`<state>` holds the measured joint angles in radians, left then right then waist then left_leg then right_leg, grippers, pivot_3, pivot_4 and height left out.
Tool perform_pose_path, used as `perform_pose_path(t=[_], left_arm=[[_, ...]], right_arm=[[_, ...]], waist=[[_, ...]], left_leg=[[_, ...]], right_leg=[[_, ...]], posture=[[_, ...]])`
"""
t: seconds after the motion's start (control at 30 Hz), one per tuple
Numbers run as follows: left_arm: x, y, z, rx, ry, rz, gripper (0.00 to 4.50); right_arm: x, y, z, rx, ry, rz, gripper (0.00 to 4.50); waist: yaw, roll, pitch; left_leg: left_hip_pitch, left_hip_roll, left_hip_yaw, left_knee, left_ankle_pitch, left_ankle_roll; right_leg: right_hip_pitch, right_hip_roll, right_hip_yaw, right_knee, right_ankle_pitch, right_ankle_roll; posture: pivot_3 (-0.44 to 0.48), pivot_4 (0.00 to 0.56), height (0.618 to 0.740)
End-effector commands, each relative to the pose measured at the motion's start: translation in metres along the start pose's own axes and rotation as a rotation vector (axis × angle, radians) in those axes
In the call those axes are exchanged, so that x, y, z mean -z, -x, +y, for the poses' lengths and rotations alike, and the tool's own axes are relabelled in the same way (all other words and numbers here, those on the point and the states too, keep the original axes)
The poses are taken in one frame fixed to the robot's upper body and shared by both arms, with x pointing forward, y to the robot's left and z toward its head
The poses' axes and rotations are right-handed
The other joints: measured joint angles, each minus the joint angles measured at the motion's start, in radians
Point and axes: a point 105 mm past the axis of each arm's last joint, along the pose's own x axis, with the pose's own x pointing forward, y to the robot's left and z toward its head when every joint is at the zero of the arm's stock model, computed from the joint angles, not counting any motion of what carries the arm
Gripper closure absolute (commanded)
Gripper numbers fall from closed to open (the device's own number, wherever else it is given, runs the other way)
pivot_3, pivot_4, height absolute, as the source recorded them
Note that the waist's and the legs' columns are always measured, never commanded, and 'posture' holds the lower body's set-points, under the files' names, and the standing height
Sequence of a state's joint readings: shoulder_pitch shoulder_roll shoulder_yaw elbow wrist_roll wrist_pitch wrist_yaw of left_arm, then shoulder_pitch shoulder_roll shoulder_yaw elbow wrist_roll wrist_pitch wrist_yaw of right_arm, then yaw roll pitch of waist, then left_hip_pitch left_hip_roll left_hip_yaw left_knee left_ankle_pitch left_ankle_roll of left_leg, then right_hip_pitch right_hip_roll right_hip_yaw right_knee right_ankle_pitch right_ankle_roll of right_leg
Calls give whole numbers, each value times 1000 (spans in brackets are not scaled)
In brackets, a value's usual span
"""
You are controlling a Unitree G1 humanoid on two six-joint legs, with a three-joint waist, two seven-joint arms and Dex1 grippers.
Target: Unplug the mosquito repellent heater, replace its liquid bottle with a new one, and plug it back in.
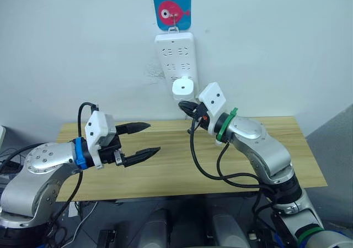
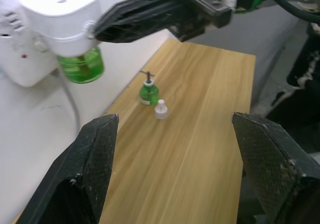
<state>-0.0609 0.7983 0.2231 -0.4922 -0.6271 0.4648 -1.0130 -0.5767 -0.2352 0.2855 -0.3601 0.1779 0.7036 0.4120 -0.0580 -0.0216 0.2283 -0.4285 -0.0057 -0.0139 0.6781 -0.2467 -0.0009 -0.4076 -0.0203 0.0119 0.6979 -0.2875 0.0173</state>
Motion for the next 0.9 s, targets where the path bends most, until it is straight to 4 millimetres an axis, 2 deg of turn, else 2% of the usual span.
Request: perform_pose_path(t=[0.03,0.43,0.67,0.9], left_arm=[[-5,-1,1,-1,-41,-12,685],[-6,-4,2,4,-49,-17,685],[-8,-6,4,5,-53,-19,685],[-9,-8,5,12,-60,-22,685]], right_arm=[[-15,1,-7,39,30,-52,4461],[-15,1,-18,112,19,-53,4461],[-15,13,-9,14,3,-31,4461],[-13,15,-18,50,11,-23,4461]], waist=[[0,0,0],[0,0,0],[1,0,0],[0,0,0]], left_leg=[[0,0,0,0,0,0],[0,0,0,0,0,0],[0,0,0,0,0,0],[0,0,0,0,0,0]], right_leg=[[0,0,0,0,0,0],[0,0,0,0,0,0],[0,0,0,0,0,0],[0,0,0,0,0,0]], posture=[[-81,197,740],[-82,197,740],[-84,198,740],[-88,194,740]])
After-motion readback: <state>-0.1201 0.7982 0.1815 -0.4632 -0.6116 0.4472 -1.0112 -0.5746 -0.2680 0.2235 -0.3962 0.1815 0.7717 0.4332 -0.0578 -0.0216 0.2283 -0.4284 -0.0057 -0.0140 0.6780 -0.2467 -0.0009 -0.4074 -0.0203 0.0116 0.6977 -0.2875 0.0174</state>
